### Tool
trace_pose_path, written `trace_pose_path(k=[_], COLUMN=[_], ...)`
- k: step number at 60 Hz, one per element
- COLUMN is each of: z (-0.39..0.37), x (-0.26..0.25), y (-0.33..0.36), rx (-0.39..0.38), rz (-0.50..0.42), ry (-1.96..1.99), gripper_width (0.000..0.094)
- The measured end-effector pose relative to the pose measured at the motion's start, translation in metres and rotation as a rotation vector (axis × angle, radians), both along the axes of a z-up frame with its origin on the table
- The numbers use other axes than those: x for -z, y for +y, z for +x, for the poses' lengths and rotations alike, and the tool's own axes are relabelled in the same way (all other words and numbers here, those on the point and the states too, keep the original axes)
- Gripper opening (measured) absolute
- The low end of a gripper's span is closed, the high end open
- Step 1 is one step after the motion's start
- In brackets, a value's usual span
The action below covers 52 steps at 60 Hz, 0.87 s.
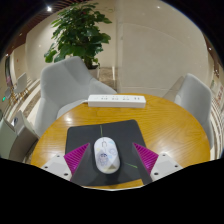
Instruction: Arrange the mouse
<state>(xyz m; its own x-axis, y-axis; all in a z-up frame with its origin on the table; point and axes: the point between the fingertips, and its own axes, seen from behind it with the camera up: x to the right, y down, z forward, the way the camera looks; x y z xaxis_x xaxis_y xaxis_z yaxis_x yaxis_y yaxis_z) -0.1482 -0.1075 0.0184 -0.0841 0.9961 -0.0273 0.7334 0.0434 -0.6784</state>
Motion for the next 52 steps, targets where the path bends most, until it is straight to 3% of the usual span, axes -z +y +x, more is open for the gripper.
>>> trace_pose_path(k=[18,34,52], z=[0.136,0.275,0.329], x=[-0.110,-0.120,-0.118], y=[0.077,0.124,0.152], rx=[0.031,0.033,0.010], rz=[0.006,0.011,0.039], ry=[-0.010,-0.081,-0.062], gripper_width=[0.0864,0.0871,0.0868])
